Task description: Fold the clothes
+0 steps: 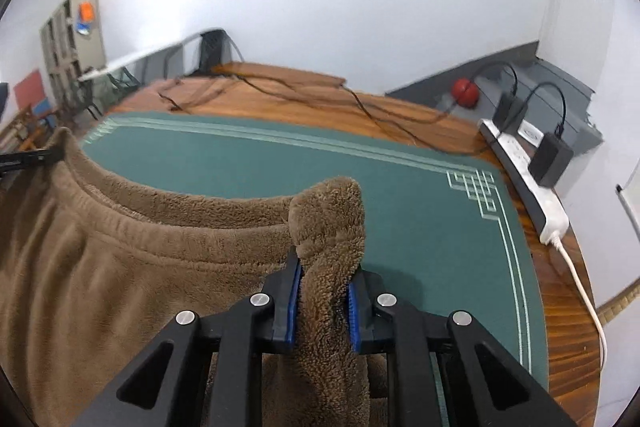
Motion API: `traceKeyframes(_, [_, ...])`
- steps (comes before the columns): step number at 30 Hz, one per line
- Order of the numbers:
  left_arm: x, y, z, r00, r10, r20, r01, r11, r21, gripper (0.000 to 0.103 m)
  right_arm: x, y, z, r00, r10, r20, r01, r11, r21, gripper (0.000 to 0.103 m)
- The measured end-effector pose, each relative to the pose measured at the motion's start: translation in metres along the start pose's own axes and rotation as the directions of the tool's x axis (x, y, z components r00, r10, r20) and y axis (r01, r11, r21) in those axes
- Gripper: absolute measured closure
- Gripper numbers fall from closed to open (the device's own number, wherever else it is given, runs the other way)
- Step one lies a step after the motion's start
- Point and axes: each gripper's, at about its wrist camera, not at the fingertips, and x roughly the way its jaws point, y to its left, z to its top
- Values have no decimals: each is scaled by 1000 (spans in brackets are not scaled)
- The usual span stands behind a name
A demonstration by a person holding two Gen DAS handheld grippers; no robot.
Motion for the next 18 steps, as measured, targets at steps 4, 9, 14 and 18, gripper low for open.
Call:
traceKeyframes(4, [21,-11,-11,991,130,-43,-127,989,78,28,24,1,-8,994,-28,-104,29,999,13,83])
traceKeyframes(9, [16,-1,-11,988,146,-57,-141,987,74,19,23,-7,-10,990,-74,-121,77,997,16,45])
traceKeyframes(14, [-15,0,-18,984,177,-10,-175,979,106,19,0,-25,-13,994,-70,-83,77,993,88,38])
traceKeyframes(18, [-45,-13,-27,966,253,60,-260,950,175,19,-38,-13,-12,999,-28,-19,29,997,71,38])
